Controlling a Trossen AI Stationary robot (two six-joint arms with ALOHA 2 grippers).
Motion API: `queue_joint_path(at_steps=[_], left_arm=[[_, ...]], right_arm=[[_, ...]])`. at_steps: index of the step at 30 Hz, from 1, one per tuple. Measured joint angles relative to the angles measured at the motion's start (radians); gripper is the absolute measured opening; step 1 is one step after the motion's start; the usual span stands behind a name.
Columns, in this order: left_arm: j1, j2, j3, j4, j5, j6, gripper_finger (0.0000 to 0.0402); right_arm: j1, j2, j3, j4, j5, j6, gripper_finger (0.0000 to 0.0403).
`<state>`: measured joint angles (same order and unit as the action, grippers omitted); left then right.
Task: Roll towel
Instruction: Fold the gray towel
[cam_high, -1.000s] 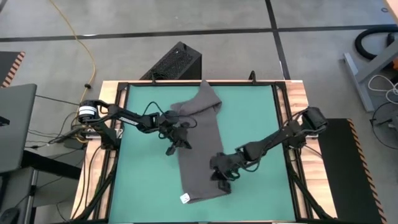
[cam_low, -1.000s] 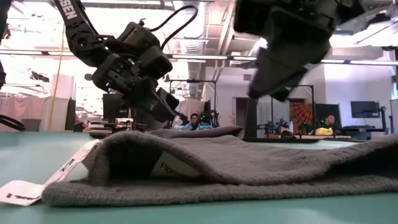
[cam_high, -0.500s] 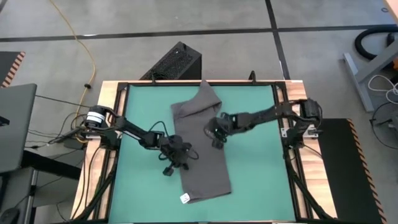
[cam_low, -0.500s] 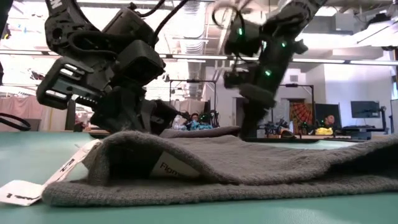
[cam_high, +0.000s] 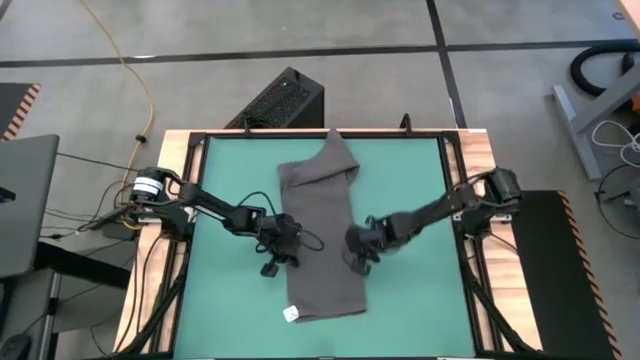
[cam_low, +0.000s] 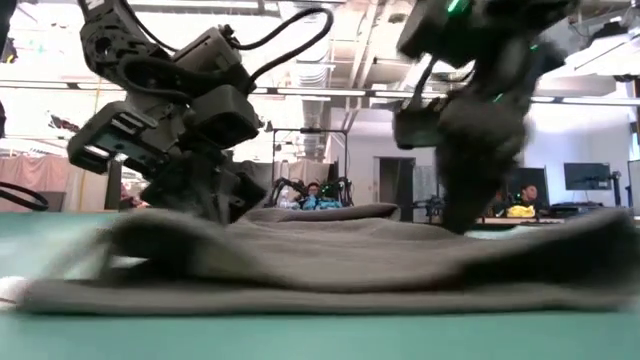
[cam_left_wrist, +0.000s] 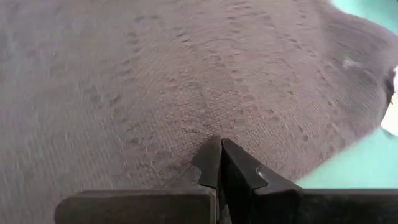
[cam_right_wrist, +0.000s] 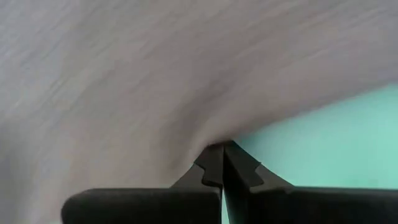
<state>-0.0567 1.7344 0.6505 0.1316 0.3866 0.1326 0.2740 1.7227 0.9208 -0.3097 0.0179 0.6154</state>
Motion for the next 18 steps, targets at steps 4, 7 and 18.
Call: queue_joint_path(at_steps=[4,7,18], left_arm=[[0.006,-0.114,-0.004,-0.211,-0.029,0.016,0.0000],[0.006,-0.266,-0.011,-0.397,-0.119,0.051,0.0000],[-0.137,-0.646,-0.169,-0.077,-0.192,-0.095,0.0000]], right_arm=[[0.084,0.002,0.055,-0.003,-0.027,-0.037,0.0021],[0.084,-0.005,0.097,-0.020,0.045,-0.098,0.0022],[-0.208,-0.016,0.107,-0.020,0.370,-0.332,0.0022]])
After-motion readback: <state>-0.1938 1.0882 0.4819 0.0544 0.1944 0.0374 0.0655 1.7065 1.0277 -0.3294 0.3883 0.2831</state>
